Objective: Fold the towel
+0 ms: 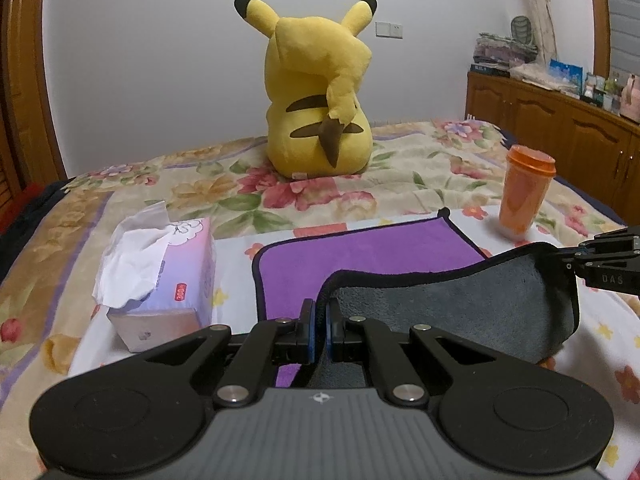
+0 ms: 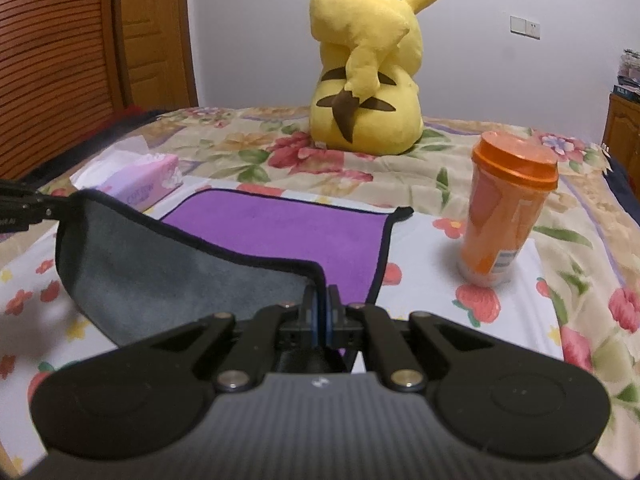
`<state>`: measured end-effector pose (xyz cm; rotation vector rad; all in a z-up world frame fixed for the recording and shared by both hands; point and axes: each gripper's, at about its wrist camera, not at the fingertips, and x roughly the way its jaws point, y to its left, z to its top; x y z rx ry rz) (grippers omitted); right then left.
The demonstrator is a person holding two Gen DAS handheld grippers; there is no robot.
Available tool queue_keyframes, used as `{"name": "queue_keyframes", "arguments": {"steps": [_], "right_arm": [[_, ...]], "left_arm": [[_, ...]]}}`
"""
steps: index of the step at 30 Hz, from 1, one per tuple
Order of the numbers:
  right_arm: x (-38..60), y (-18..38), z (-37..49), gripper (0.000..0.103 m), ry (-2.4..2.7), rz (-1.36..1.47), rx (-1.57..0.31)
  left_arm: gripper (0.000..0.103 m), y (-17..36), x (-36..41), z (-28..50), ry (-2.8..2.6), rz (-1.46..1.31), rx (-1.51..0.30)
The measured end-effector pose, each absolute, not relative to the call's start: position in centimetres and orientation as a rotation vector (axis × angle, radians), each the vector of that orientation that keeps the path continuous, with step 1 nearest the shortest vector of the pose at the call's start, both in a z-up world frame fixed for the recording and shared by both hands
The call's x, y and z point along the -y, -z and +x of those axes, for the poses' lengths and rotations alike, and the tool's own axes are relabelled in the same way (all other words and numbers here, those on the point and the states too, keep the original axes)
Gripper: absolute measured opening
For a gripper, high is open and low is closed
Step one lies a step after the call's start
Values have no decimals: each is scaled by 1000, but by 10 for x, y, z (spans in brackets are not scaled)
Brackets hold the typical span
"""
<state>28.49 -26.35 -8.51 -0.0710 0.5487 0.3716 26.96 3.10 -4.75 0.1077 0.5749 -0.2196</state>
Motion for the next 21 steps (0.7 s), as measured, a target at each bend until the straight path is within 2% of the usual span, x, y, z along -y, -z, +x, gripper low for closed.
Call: {"name": "queue_keyframes", "arguments": {"steps": [21], "right_arm": [[258,59,311,4,-375,-109,-436]], "left_arm": [[7,27,-23,296,203,122,-488]]}}
